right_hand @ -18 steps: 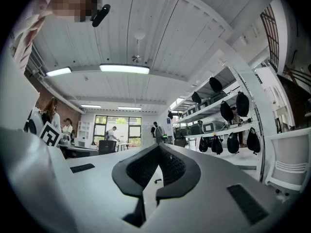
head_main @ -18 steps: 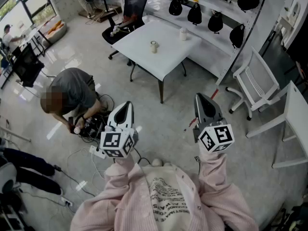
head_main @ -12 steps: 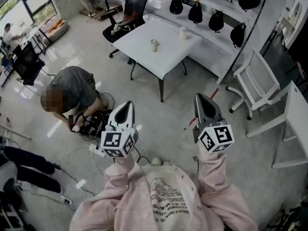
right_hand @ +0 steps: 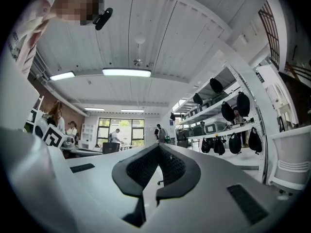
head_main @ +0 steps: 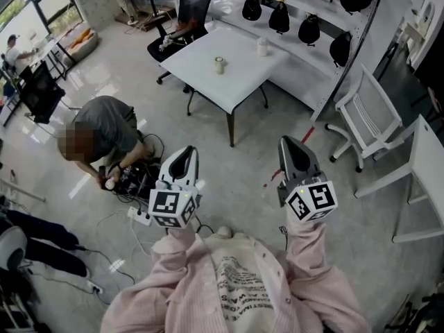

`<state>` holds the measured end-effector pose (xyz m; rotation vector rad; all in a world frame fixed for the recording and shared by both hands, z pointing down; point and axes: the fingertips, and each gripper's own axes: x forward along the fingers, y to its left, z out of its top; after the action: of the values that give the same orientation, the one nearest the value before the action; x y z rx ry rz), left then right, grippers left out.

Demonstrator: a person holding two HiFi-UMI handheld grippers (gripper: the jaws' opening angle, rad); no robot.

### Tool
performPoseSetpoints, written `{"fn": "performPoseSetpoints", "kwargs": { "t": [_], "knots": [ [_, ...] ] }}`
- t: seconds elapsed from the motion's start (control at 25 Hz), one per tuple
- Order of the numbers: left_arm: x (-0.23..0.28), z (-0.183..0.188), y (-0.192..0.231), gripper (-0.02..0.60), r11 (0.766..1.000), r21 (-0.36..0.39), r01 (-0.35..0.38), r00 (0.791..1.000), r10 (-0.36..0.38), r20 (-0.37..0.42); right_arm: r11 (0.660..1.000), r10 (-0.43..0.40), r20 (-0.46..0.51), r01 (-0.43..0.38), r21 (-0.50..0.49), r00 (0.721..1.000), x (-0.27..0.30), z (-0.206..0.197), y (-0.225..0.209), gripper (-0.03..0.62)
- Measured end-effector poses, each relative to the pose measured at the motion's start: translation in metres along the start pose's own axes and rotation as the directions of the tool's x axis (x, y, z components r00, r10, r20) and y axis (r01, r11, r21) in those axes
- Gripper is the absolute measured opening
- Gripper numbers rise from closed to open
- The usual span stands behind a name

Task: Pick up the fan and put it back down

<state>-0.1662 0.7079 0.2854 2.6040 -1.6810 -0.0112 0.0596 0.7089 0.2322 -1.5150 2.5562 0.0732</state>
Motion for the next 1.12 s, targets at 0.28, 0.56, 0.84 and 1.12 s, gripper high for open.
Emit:
{"fn": "performPoseSetpoints", "kwargs": {
  "t": [0.28,0.56,0.84,1.12],
  "knots": [
    [-0.003,0.004,-0.011,0.006,0.999,-0.006,-0.031,0.999,0.031,0.013,1.000,0.010,-0.001,-0.010,-0.001,1.000,-0.016,0.005,-0.007,-0.002],
    [0.003,0.003,-0.028,0.202,0.999,-0.030,-0.010,1.000,0.011,0.009,1.000,0.025,0.009,-0.026,0.012,1.000,-0.022,0.008,-0.017,0.000],
    [0.020,0.003,-0.028,0.250,0.999,-0.023,-0.024,1.000,0.024,0.002,0.999,0.020,0.001,-0.020,0.034,1.000,-0.018,-0.001,-0.033,0.000],
    [0.063,-0.004,-0.029,0.258,1.000,-0.023,-0.004,1.000,0.003,-0.024,0.999,0.020,-0.016,-0.019,0.051,1.000,0.009,-0.012,-0.061,0.000]
  ]
}}
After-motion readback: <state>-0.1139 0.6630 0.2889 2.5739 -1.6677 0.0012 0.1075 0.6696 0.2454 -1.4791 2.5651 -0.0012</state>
